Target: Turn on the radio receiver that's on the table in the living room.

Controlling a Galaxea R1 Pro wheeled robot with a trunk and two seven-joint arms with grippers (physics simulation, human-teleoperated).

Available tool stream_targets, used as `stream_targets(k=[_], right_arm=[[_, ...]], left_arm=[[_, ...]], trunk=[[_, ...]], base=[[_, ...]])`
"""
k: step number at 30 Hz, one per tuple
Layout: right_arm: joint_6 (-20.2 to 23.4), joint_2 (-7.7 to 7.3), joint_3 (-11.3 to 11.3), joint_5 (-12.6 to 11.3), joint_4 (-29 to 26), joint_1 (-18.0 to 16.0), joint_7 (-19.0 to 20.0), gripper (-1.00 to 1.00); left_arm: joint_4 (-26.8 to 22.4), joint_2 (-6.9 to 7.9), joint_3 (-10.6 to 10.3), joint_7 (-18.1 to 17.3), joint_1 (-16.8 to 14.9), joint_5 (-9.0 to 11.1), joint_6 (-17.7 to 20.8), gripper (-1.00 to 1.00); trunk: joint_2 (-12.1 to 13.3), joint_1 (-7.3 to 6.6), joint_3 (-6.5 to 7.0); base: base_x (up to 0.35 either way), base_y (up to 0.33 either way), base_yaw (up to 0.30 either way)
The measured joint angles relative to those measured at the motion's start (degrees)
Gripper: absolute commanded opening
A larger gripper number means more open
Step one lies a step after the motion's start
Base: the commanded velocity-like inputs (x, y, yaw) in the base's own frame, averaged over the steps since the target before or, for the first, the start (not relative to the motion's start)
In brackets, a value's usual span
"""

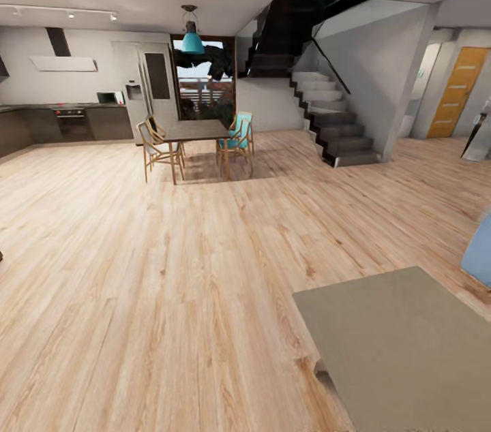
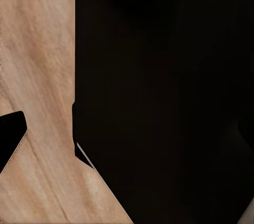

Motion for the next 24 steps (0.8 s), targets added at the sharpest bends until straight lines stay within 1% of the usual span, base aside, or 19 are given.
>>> stream_targets(k=[24], right_arm=[[0.0,0.00,0.0,0.0,0.0,0.0,0.0,1.00]], left_arm=[[0.0,-0.04,0.1,0.0,0.0,0.0,0.0,1.00]], trunk=[[0.0,0.00,0.65]], base=[[0.000,0.000,-0.277]])
